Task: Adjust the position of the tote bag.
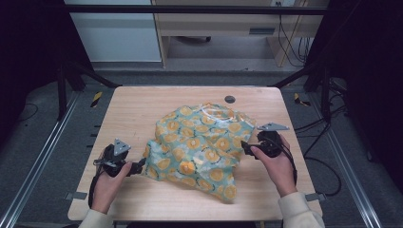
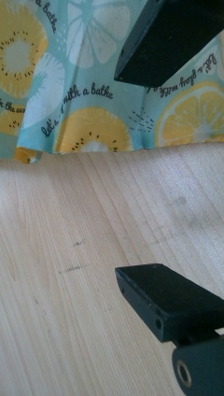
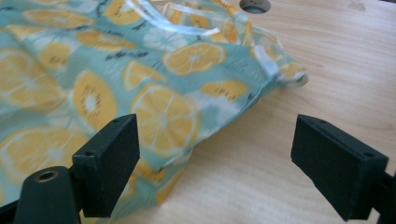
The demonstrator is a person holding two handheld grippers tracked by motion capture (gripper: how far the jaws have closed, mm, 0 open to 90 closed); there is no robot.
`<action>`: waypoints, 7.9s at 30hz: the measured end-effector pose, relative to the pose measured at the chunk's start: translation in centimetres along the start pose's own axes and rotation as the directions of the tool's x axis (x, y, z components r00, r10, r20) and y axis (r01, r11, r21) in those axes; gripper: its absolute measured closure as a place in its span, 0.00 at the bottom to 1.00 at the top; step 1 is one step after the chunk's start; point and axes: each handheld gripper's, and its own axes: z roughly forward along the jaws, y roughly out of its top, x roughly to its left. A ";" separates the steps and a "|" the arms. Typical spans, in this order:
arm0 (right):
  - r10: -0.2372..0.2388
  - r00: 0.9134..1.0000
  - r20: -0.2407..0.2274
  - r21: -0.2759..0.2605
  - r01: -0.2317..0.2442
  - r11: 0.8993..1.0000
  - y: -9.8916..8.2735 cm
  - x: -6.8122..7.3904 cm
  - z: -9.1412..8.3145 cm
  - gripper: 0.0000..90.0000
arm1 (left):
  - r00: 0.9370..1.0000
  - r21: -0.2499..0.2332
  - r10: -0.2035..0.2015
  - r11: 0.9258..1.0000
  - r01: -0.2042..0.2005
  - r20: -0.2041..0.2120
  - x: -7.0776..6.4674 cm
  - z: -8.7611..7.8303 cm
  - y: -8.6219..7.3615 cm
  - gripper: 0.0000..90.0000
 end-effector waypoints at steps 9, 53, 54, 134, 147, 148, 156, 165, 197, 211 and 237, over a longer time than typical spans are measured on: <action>0.198 0.980 -0.007 0.092 -0.196 0.976 1.8 -2.7 5.3 0.17 | 1.000 -0.029 -0.006 1.000 0.006 0.008 0.0 -0.4 0.4 0.08; -0.051 0.987 -0.150 -0.067 0.041 0.997 2.8 -1.8 4.5 0.98 | 0.969 0.070 -0.018 0.998 0.001 0.246 0.8 8.4 12.2 1.00; -0.049 0.987 -0.153 -0.074 0.038 0.997 2.8 -2.0 4.3 0.98 | 0.972 0.047 -0.011 0.999 -0.001 0.236 0.8 7.9 12.1 1.00; -0.246 0.888 -0.388 -0.256 0.153 0.955 -9.1 4.4 -8.2 0.98 | 0.937 -0.193 0.189 0.972 -0.135 0.294 -3.4 -8.2 -3.1 1.00; -0.226 0.896 -0.381 -0.137 0.188 0.973 -9.2 4.6 -5.7 0.98 | 0.930 -0.048 0.250 0.968 -0.247 0.269 -4.2 -4.9 -2.9 1.00; -0.226 0.896 -0.381 -0.137 0.188 0.973 -9.2 4.6 -5.7 0.98 | 0.930 -0.048 0.250 0.968 -0.247 0.269 -4.2 -4.9 -2.9 1.00; -0.219 0.902 -0.373 -0.106 0.193 0.975 -9.2 4.6 -5.0 0.98 | 0.929 -0.009 0.279 0.958 -0.286 0.245 -4.7 -3.6 -2.6 1.00; -0.211 0.908 -0.361 -0.074 0.198 0.977 -9.1 4.4 -4.2 0.98 | 0.928 0.014 0.293 0.952 -0.304 0.229 -5.0 -1.8 -1.9 1.00; -0.141 0.959 -0.244 -0.128 0.113 0.985 -7.3 2.2 -7.7 0.34 | 0.928 0.029 0.301 0.949 -0.315 0.221 -5.4 -0.1 -1.1 1.00; -0.189 0.938 -0.291 -0.064 0.178 0.982 -0.1 4.1 -1.4 0.49 | 0.929 0.017 0.296 0.951 -0.308 0.223 -5.5 -0.7 -1.2 1.00; -0.234 0.892 -0.386 -0.145 0.192 0.971 2.9 7.2 -0.4 1.00 | 0.930 0.014 0.291 0.953 -0.301 0.226 -5.8 -1.7 -1.6 1.00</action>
